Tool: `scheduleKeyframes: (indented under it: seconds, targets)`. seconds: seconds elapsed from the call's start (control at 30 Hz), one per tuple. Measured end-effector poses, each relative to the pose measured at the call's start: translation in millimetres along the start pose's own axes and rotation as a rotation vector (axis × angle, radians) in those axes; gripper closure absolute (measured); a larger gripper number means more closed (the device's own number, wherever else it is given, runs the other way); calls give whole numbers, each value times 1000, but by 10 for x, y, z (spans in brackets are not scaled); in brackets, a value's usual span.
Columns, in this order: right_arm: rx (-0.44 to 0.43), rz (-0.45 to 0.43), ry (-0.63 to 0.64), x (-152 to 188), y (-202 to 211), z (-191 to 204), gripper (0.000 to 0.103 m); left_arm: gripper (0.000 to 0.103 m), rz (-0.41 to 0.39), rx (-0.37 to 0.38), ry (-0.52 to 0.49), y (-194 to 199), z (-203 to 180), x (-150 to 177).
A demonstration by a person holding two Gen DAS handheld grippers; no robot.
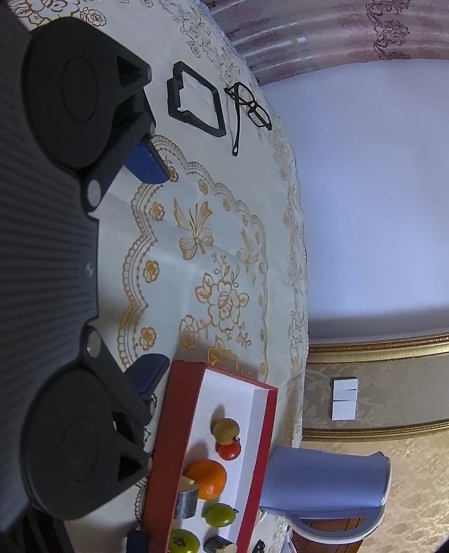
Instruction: Organize fruits
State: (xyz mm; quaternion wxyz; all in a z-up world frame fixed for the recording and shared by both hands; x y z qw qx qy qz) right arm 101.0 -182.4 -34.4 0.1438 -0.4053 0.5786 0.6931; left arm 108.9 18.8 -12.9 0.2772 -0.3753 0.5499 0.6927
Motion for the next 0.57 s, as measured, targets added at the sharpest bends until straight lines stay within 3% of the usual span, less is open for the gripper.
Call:
scheduleKeyframes:
  seconds: [0.33, 0.57]
  targets:
    - [-1, 0, -1, 2, -2, -5, 0, 0, -7, 0, -10, 14, -17, 11]
    - [-1, 0, -1, 3, -1, -3, 0, 0, -11, 47, 37, 29, 64, 6]
Point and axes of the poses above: each gripper's, at about its wrist camera, not at the fingertips, and y roughly against the way its jaws point, z to its left, x to its underside, the point moved 2 cm from there along -y, roughly the way its jaws point, and after that the axes turned 5 degrees about z, right-handed, at the moved point
